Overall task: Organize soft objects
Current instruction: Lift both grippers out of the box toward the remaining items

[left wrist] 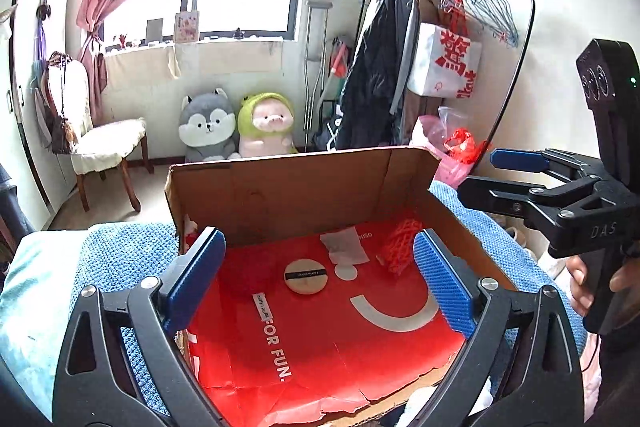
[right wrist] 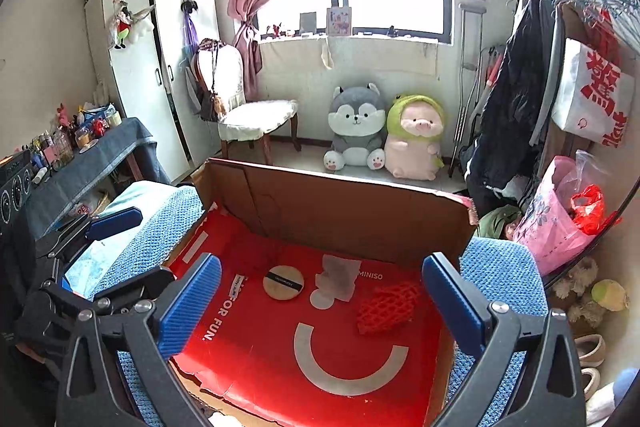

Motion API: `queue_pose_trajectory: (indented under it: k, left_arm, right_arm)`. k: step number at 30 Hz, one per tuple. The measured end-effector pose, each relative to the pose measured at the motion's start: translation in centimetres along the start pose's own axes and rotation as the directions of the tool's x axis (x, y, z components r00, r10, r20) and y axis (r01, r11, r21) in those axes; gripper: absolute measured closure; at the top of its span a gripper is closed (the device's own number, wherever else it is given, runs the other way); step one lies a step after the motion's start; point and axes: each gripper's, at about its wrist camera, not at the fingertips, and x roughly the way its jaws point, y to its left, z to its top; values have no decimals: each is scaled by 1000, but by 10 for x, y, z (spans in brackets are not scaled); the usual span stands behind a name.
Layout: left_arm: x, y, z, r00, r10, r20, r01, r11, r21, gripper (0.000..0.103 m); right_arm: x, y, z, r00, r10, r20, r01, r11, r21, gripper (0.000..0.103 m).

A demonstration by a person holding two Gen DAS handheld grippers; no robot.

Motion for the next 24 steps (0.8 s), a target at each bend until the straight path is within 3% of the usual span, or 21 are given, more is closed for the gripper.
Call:
queue_pose_trajectory:
  k: [6, 13, 20, 24]
  left_arm:
    - [-51, 0, -2, 993, 11, 114, -8, 1000, -28, 2]
    - [-98, -11, -20, 973, 72, 220, -65, 997, -40, 0]
    - [-127, -34, -56, 945, 128, 302, -128, 992, -17, 0]
    - [-131, -45, -80, 947, 124, 297, -128, 992, -7, 0]
  right_arm:
    - [-57, 13, -20, 994, -23, 104, 24, 1000, -9, 0]
    - [-105, 22, -58, 978, -50, 202, 49, 999, 11, 0]
    - [-125, 27, -107, 964, -88, 251, 76, 996, 56, 0]
    - [-127, 31, -138, 955, -144, 260, 129, 989, 71, 0]
